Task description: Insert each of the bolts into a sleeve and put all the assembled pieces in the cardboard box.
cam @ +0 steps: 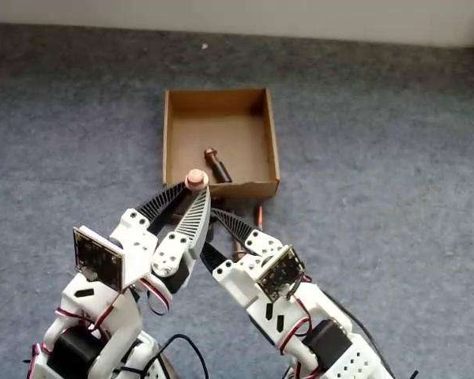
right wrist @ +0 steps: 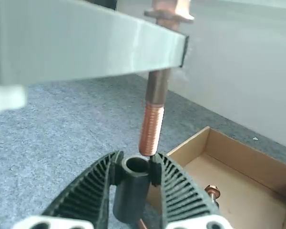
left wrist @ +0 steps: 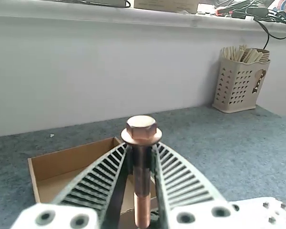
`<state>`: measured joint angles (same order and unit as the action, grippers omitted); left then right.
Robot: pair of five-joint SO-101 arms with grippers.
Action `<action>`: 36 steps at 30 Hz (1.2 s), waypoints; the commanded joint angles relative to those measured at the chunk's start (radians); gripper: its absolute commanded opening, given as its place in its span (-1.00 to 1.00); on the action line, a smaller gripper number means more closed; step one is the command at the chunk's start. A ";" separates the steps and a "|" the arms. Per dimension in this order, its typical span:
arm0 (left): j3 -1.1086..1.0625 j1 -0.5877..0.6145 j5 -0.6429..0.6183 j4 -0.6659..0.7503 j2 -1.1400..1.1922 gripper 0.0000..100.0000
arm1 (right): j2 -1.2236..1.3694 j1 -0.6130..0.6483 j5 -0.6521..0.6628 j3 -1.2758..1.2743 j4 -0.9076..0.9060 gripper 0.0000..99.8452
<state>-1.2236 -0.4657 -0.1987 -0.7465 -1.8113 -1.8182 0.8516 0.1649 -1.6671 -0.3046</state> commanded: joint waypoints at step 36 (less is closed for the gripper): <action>-0.111 0.013 0.044 0.037 -0.013 -0.78 | -0.013 -0.039 0.011 -0.142 0.036 -0.99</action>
<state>-1.3372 -0.4856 -0.1634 -0.7296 -1.8174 -1.8167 0.8209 0.1680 -1.6671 -0.3000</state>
